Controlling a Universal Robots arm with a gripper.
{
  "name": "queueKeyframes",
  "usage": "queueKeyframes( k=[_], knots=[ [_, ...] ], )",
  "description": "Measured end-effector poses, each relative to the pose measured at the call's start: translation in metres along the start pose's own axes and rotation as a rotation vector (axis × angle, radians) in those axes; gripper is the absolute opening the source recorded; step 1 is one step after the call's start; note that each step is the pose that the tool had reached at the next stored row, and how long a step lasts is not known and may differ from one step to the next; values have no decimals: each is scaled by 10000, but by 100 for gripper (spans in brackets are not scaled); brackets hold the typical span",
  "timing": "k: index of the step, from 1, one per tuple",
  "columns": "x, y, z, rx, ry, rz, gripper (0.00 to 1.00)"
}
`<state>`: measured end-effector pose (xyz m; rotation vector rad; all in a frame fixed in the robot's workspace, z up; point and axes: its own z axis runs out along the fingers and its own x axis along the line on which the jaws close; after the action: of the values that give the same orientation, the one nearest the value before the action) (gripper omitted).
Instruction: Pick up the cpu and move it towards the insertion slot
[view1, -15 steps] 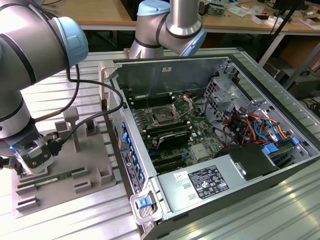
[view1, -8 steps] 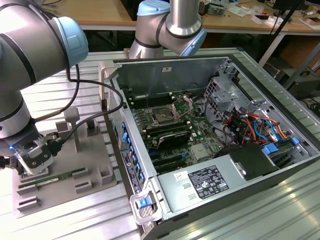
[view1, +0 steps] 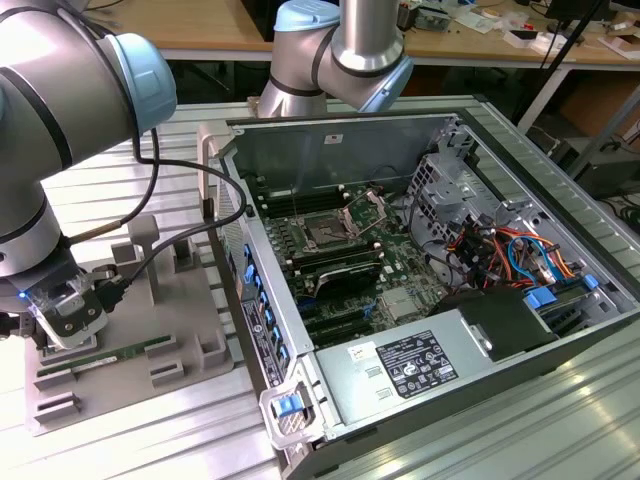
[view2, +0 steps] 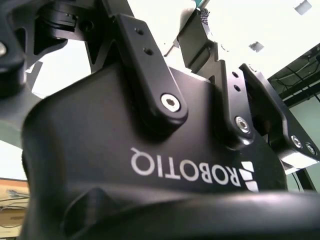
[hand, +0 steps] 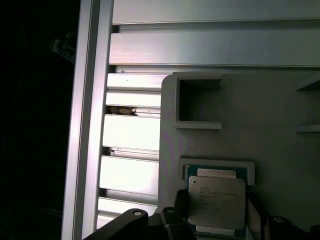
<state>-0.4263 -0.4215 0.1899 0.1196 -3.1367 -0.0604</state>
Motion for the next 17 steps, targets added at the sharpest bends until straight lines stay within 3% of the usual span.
queueKeyframes(
  k=[6,17],
  knots=[
    [-1,3,-53,-20,-5,0,55],
    [0,2,-59,-40,-3,1,55]
  ],
)
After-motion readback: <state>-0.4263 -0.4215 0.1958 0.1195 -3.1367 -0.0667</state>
